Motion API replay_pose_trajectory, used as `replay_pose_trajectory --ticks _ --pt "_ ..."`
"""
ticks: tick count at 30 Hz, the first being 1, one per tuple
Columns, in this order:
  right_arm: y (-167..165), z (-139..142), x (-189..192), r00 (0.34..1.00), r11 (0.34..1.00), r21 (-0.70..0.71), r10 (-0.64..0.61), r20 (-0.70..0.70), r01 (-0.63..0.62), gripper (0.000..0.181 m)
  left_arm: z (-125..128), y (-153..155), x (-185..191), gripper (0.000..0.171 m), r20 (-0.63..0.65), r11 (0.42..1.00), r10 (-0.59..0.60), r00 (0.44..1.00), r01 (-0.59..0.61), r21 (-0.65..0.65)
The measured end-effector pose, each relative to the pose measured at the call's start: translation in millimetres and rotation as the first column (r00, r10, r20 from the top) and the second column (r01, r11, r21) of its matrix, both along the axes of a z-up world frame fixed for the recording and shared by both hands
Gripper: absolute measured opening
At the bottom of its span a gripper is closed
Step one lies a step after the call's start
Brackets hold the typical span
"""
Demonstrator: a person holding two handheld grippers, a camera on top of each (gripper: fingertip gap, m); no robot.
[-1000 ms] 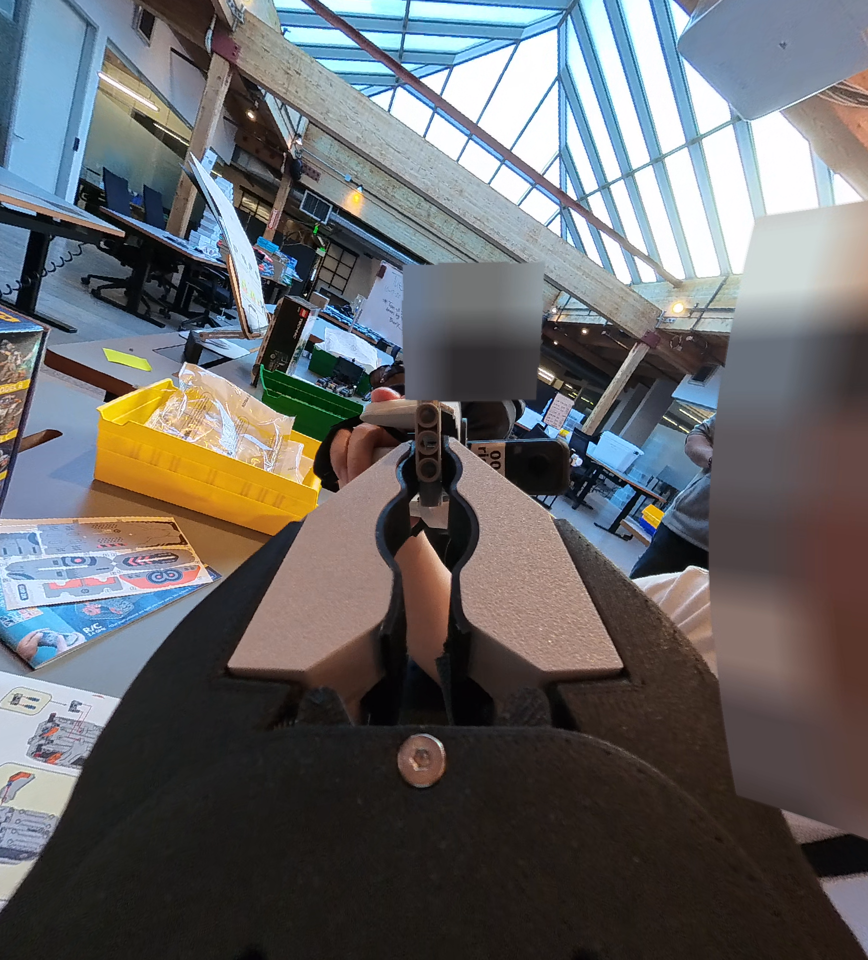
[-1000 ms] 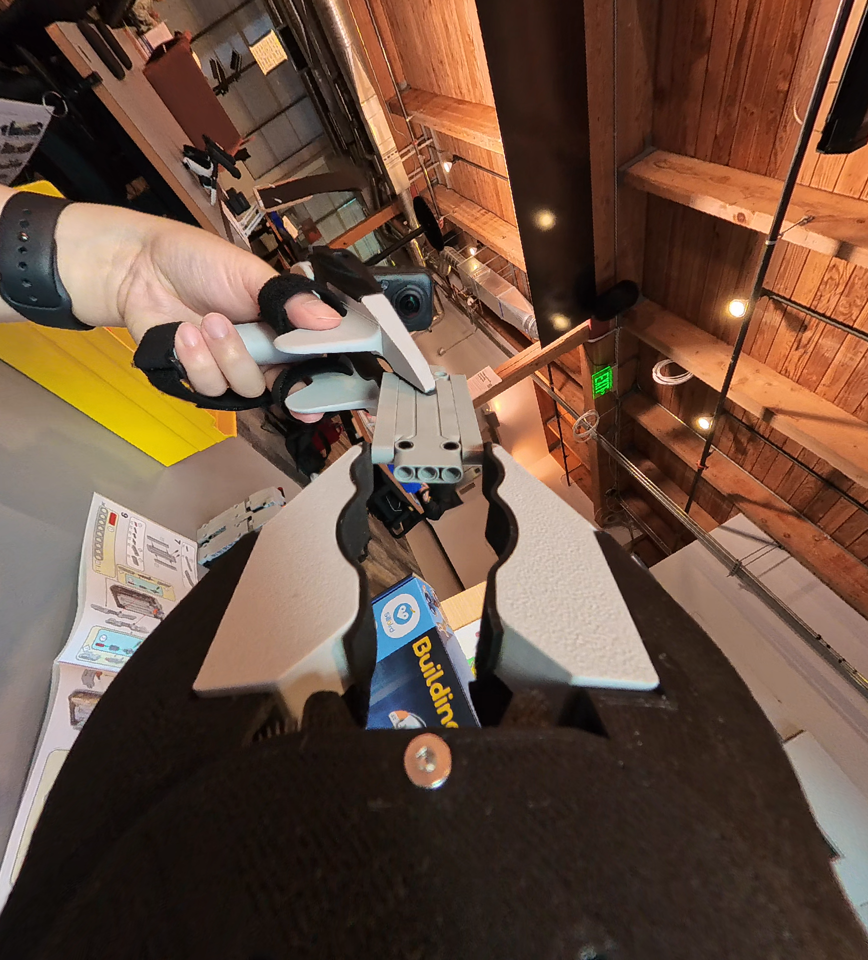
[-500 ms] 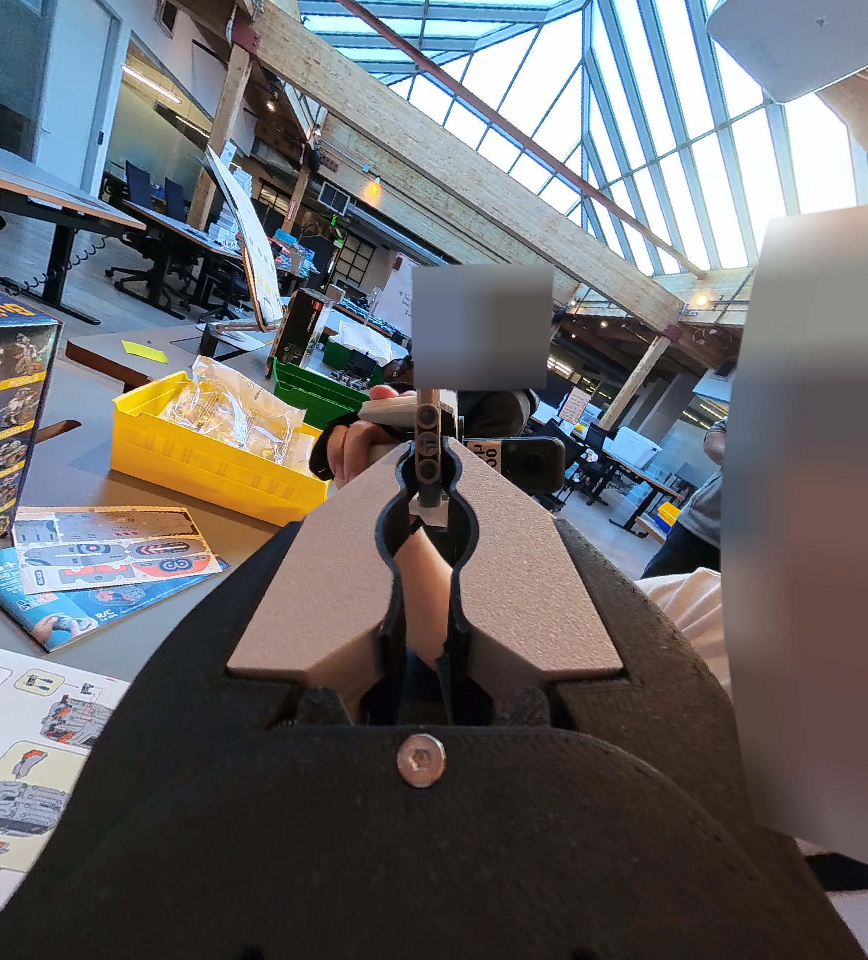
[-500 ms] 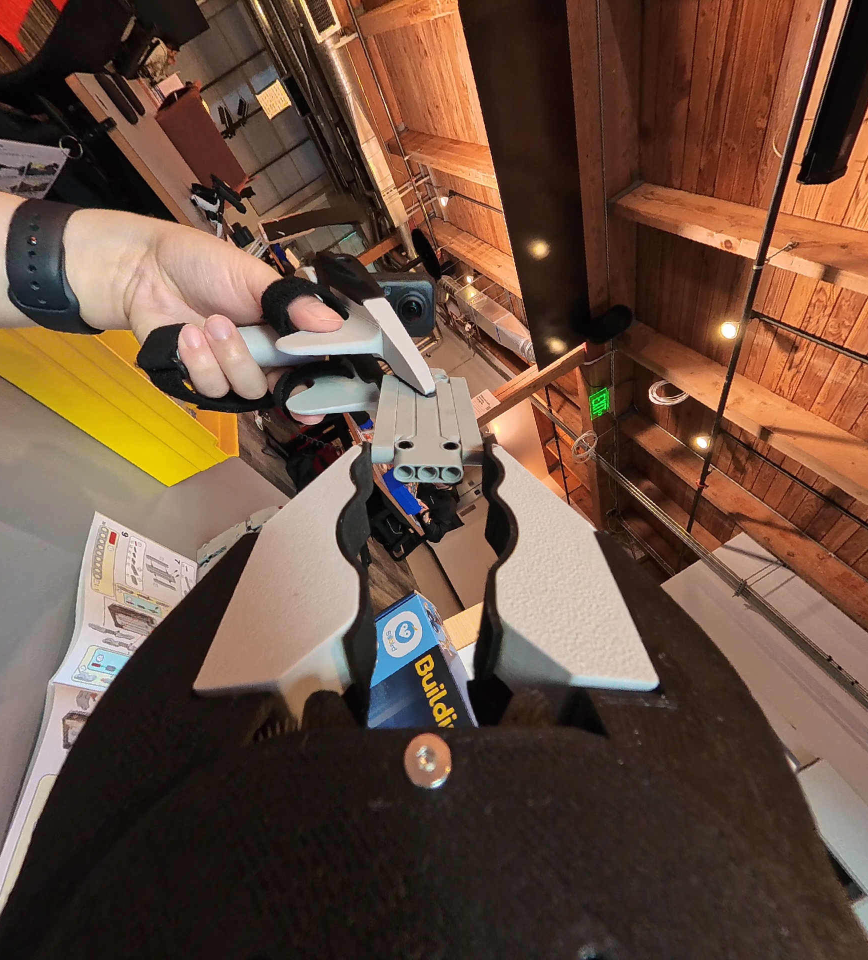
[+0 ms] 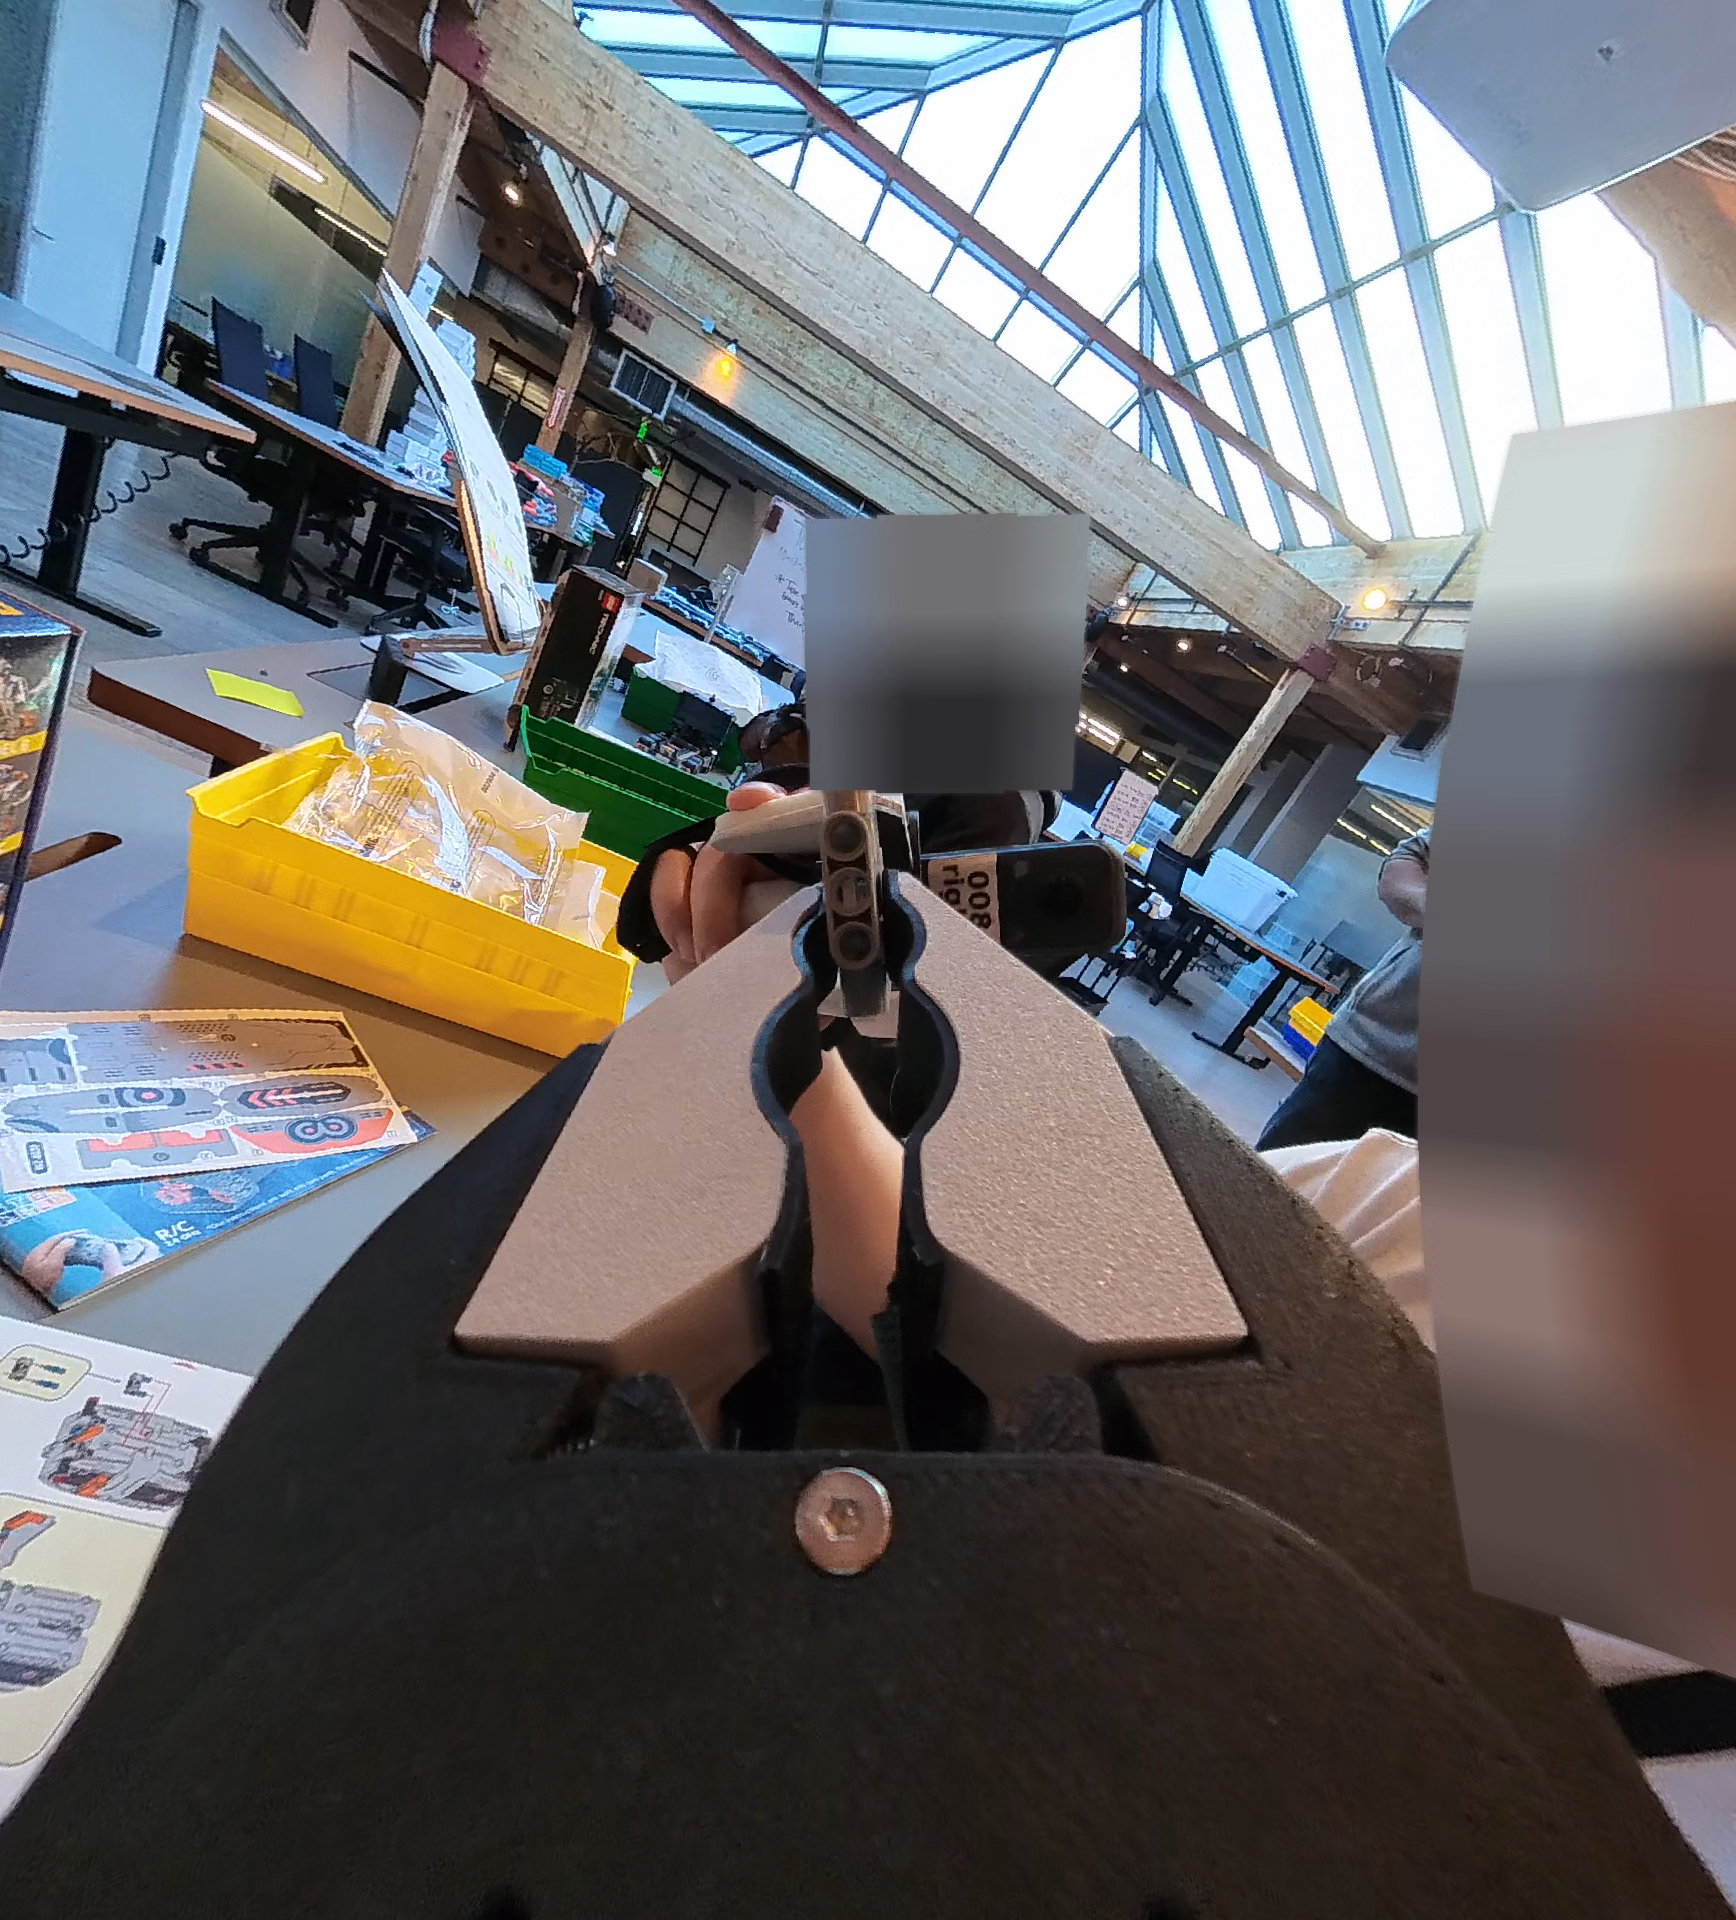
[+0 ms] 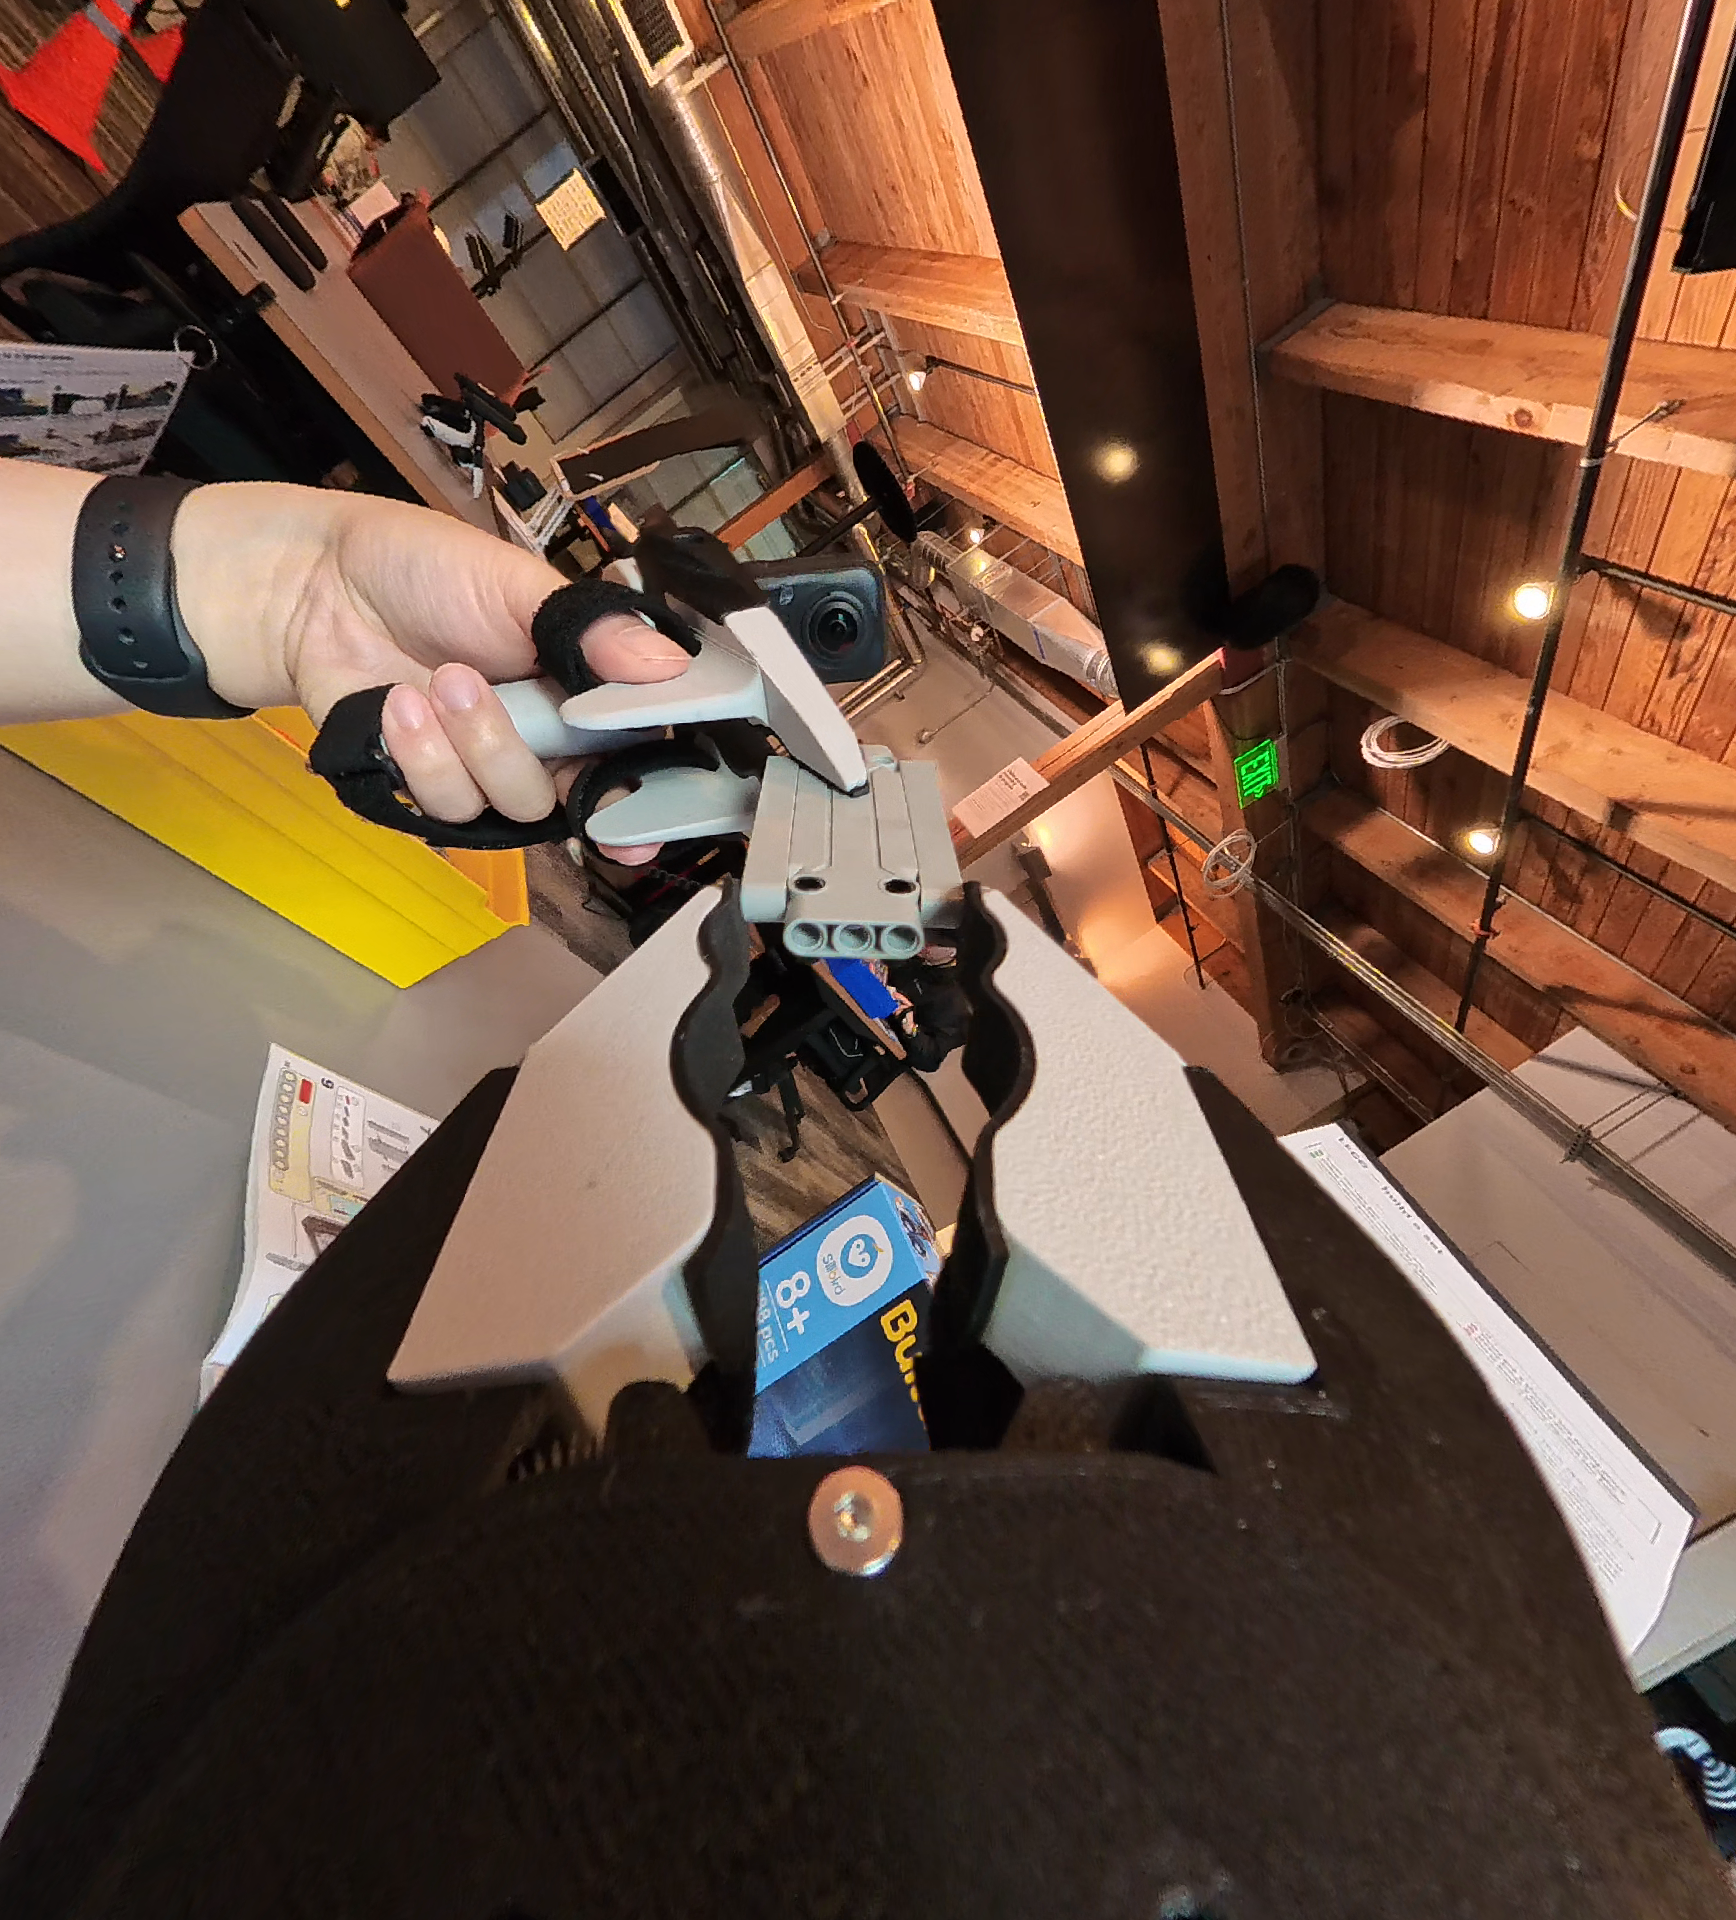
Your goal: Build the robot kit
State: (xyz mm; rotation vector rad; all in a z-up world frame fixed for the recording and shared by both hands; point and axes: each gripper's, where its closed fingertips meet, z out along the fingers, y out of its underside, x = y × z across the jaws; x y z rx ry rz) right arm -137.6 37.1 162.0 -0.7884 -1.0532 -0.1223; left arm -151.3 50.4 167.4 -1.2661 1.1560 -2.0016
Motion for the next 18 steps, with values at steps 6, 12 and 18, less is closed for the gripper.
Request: replay_pose_trajectory --ticks 6,12,18 --pt "11.7 -2.7 2.9 0.998 0.997 -0.052 -0.060 0.021 0.061 0.052 -2.3 11.5 3.3 0.004 -0.008 0.997 0.081 0.997 -0.081 0.013" --pt "30.4 -14.2 6.2 0.940 0.943 -0.106 -0.293 0.177 0.314 0.048 -14.1 20.8 13.7 0.004 -0.065 0.980 0.186 0.980 -0.181 0.079" --pt "29.9 -11.4 12.8 0.936 0.939 -0.102 -0.309 0.170 0.328 0.047 -11.4 21.8 12.8 0.004 -0.050 0.980 0.191 0.980 -0.188 0.069"
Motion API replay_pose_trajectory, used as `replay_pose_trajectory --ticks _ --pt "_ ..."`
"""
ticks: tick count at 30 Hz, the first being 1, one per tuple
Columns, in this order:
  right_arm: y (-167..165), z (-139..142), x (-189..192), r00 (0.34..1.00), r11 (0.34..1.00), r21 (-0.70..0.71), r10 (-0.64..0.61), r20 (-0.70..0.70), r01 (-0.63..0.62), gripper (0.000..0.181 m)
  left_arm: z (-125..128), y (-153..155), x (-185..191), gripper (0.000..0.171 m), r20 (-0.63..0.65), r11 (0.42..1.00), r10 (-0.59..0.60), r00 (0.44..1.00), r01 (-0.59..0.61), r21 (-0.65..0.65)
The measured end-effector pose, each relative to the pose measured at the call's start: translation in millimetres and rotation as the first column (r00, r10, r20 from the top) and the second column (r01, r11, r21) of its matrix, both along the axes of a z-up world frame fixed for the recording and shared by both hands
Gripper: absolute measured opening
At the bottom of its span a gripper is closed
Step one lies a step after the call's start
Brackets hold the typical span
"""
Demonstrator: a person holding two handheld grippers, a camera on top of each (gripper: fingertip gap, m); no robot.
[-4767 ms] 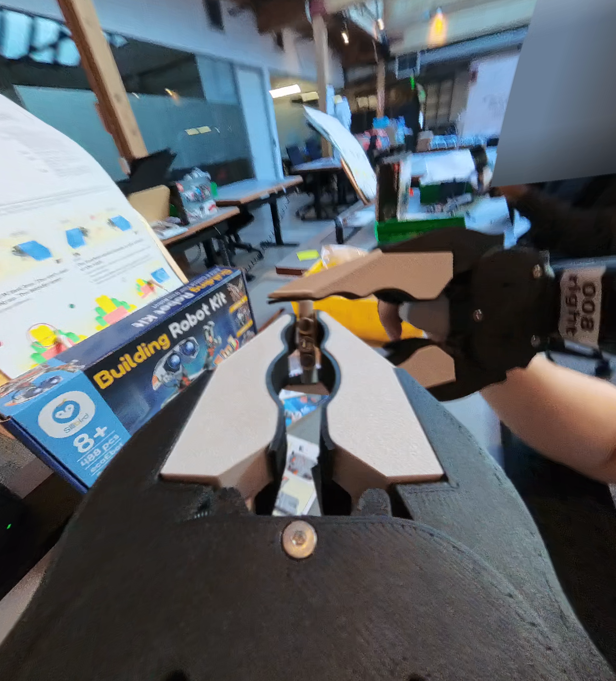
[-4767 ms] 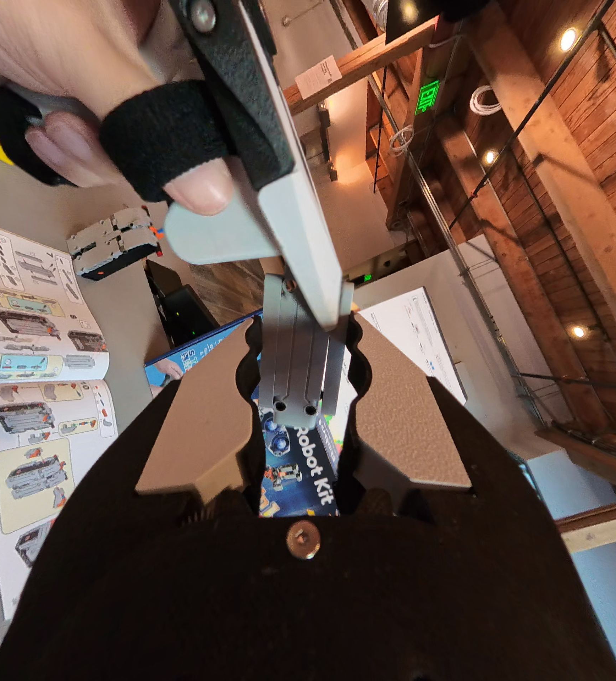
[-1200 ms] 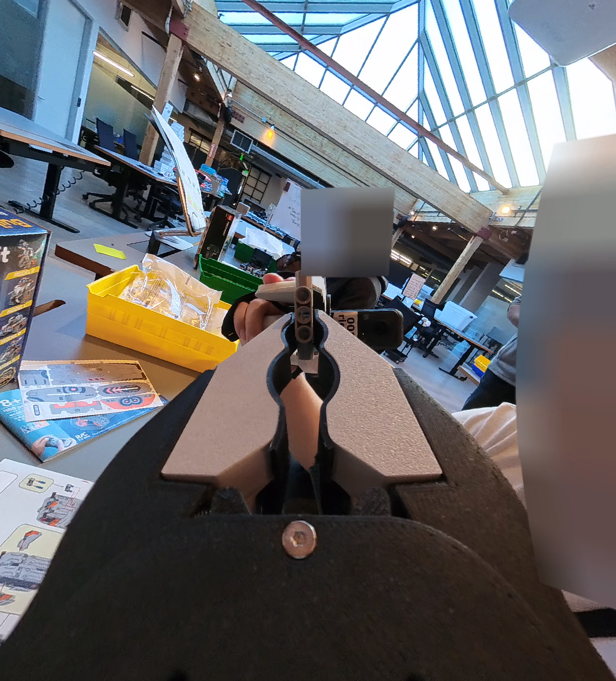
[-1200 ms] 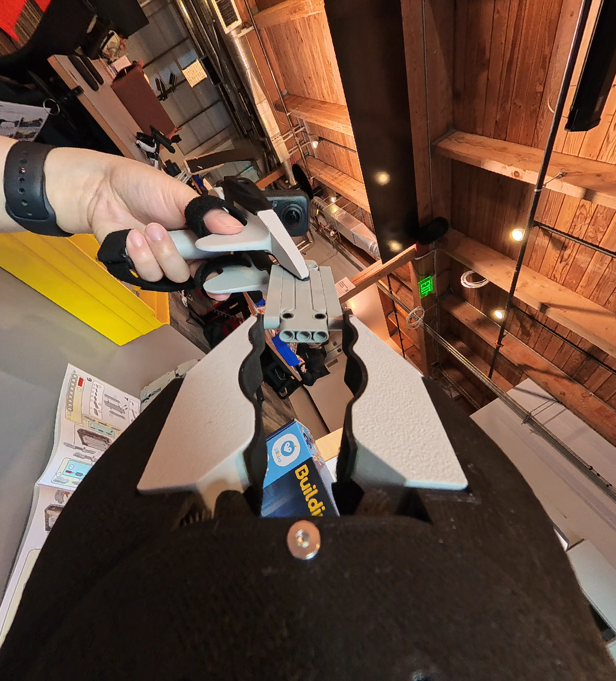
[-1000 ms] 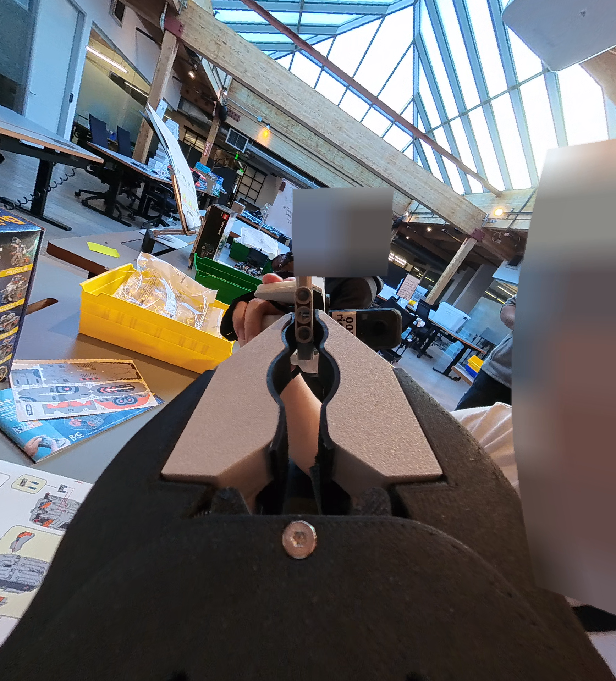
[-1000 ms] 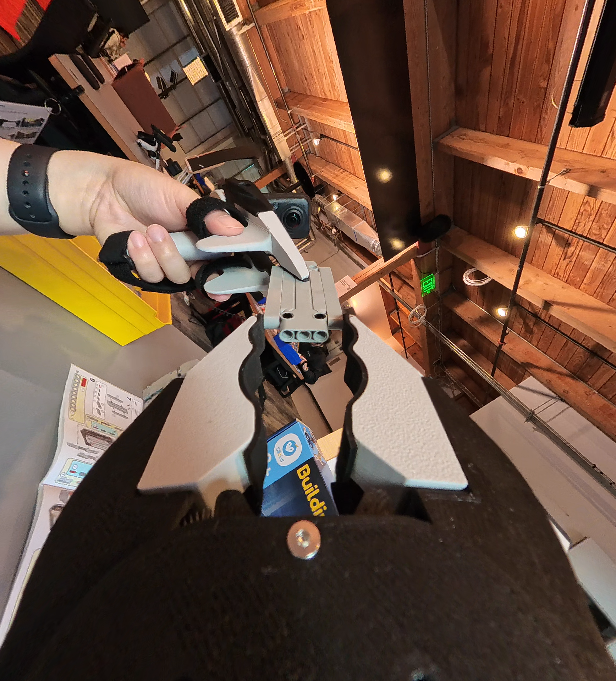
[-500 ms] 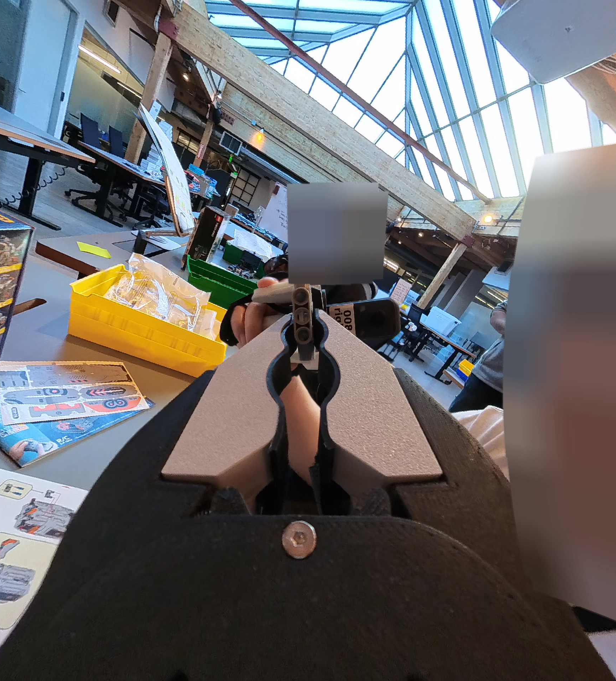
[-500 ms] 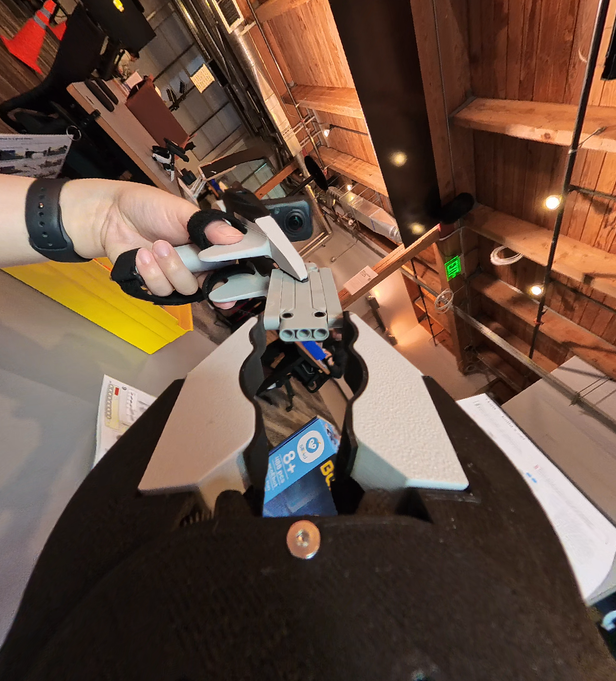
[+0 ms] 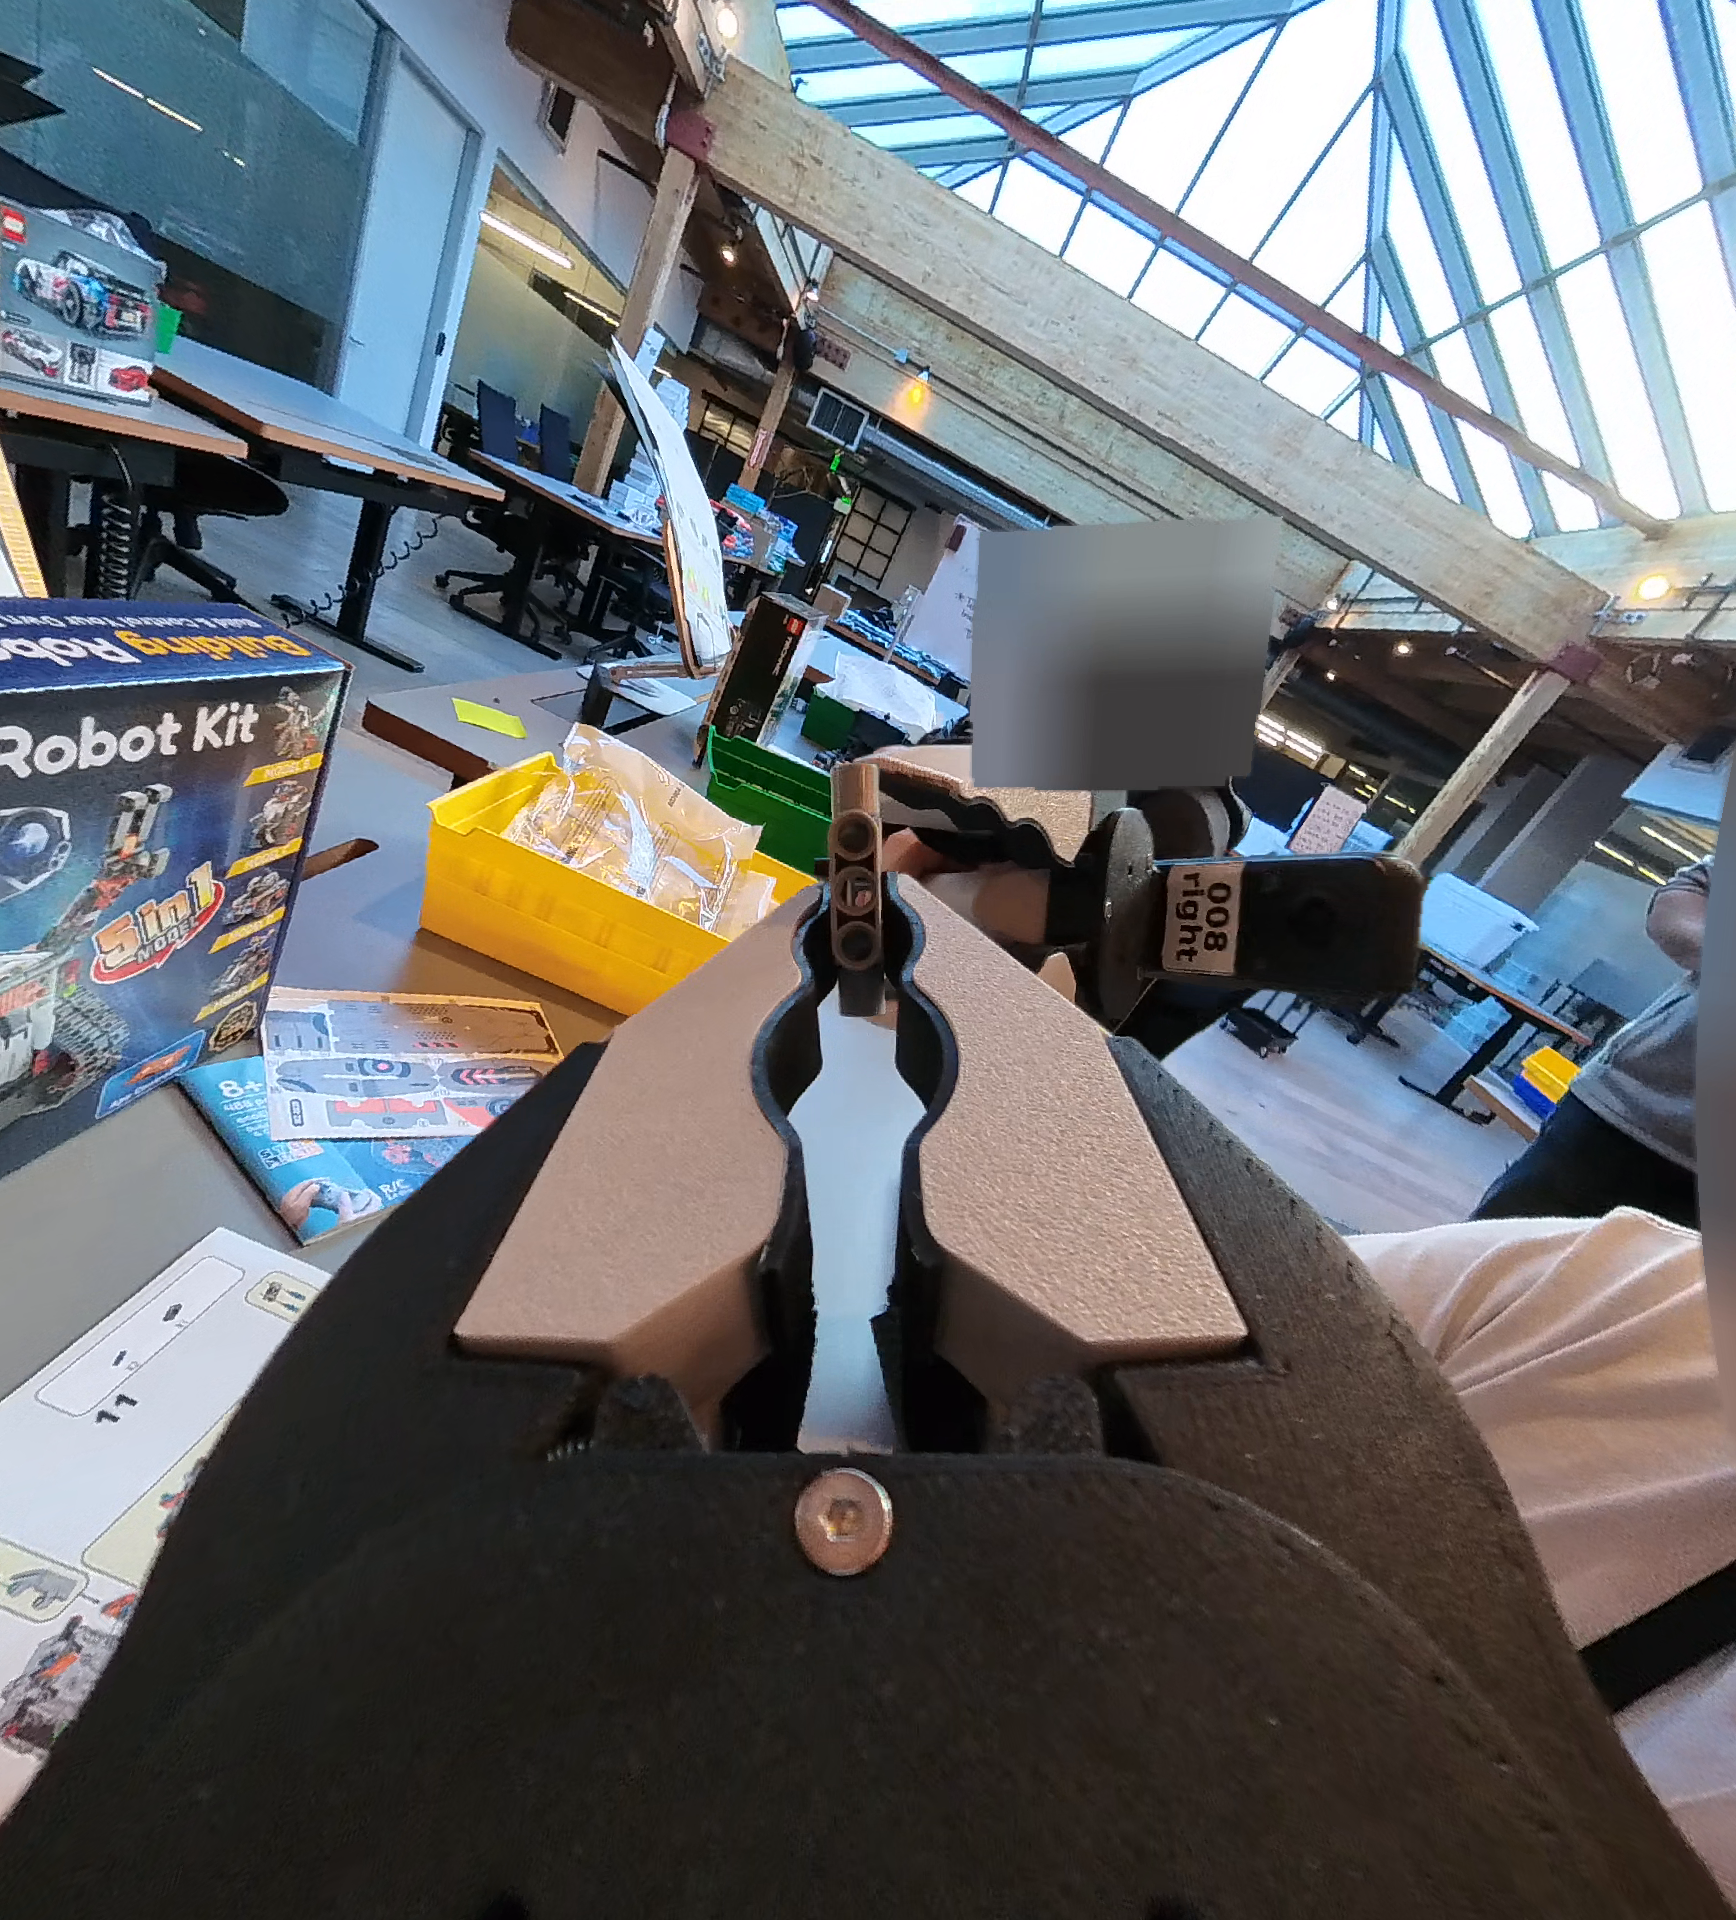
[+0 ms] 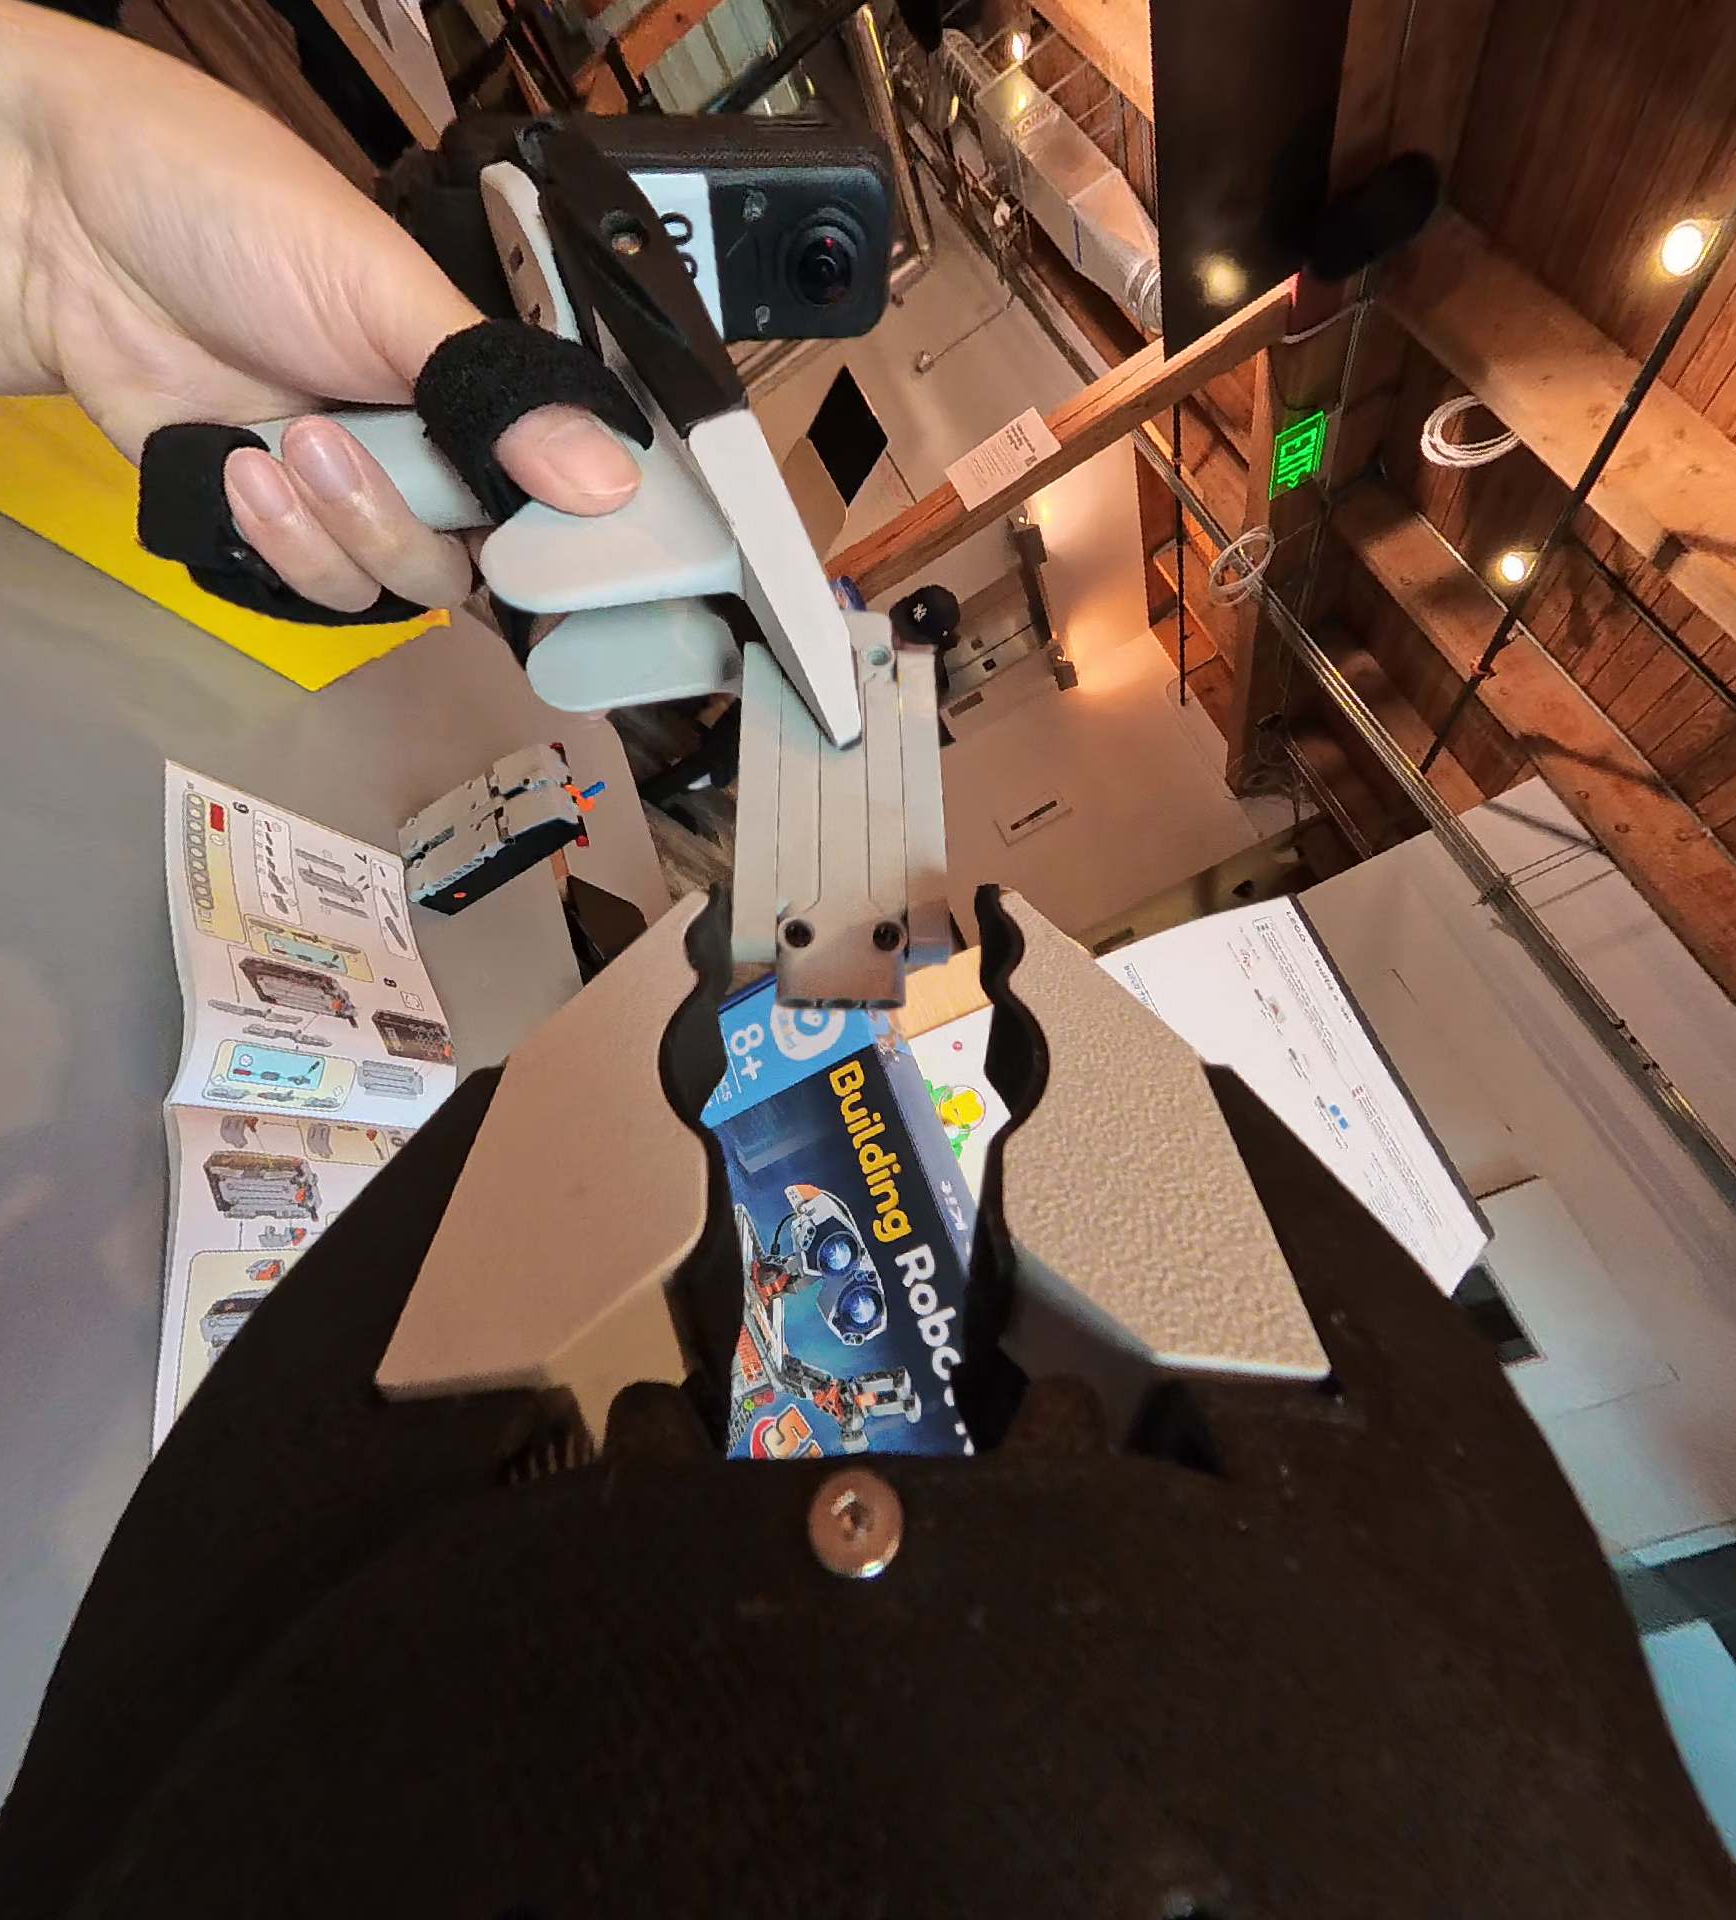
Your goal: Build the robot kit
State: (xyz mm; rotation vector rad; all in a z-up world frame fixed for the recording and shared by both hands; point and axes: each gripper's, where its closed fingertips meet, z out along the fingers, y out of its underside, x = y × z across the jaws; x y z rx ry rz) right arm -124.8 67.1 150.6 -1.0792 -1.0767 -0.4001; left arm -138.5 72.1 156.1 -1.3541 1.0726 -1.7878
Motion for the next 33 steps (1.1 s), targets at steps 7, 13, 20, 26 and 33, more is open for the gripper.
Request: replay_pose_trajectory --ticks 7,13,20,26,33 --pt "-8.6 4.6 -4.9 0.994 0.994 0.048 0.101 -0.032 -0.099 0.041 5.6 -3.8 -4.6 0.005 0.029 0.999 -0.035 0.999 0.036 -0.018" --pt "-27.2 13.6 -7.0 0.962 0.964 0.093 0.256 -0.098 -0.248 0.040 11.3 -16.6 -6.5 0.004 0.068 0.988 -0.134 0.989 0.138 -0.061" --pt "-29.6 15.4 -10.6 0.956 0.958 0.112 0.276 -0.099 -0.265 0.040 13.0 -18.6 -9.6 0.004 0.074 0.986 -0.152 0.986 0.156 -0.058" --pt "-29.1 15.2 -11.3 0.957 0.958 0.115 0.274 -0.097 -0.263 0.040 12.9 -18.8 -10.3 0.004 0.070 0.986 -0.152 0.986 0.156 -0.055" --pt "-29.9 14.2 -12.9 0.958 0.956 0.128 0.275 -0.078 -0.264 0.041 11.9 -20.1 -10.7 0.004 0.062 0.985 -0.159 0.985 0.163 -0.058"
